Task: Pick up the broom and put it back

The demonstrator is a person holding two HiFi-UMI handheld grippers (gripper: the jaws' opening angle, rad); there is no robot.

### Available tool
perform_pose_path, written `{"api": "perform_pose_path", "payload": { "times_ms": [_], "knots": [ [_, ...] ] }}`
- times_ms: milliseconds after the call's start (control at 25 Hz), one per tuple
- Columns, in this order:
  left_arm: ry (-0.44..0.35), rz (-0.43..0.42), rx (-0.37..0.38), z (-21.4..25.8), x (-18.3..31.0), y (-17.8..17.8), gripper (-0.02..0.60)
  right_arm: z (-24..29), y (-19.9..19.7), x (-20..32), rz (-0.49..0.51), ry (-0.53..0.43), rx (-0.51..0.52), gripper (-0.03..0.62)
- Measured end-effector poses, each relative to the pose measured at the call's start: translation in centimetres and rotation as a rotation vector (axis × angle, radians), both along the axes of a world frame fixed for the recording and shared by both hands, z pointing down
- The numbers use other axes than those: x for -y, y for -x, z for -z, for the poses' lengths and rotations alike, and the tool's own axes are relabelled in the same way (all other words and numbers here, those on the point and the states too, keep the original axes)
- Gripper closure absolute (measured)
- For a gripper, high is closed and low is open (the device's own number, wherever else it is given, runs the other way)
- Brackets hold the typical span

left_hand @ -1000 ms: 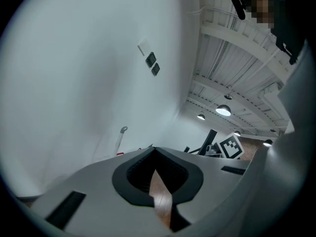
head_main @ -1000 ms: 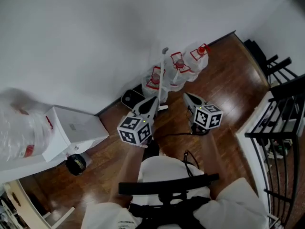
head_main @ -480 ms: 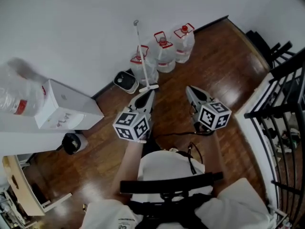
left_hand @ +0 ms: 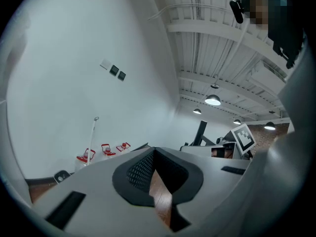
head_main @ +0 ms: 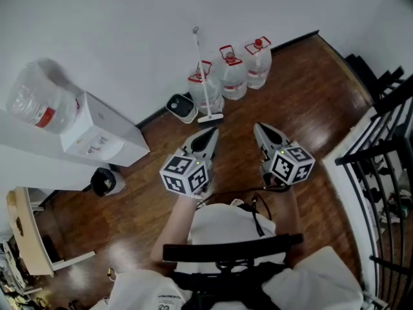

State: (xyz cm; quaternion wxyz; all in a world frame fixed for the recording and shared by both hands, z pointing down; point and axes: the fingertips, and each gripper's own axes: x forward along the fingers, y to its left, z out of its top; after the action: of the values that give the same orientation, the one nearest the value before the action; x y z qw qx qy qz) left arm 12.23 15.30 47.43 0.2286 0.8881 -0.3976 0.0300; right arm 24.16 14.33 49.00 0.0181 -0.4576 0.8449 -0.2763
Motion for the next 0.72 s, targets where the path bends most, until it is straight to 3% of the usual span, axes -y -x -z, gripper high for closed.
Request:
{"api": "perform_pose_path", "payload": {
  "times_ms": [400, 720],
  "knots": [
    [-0.008, 0.039, -0.035, 1.0, -2.4, 6.2, 0.595, 0.4, 6.5, -3.0, 0.022, -0.012, -0.123, 0.588],
    [-0.009, 0.021, -0.064, 1.5, -3.8, 7.8, 0.595, 1.3, 8.7, -4.7, 0.013, -0.019, -0.165, 0.588]
  ]
}}
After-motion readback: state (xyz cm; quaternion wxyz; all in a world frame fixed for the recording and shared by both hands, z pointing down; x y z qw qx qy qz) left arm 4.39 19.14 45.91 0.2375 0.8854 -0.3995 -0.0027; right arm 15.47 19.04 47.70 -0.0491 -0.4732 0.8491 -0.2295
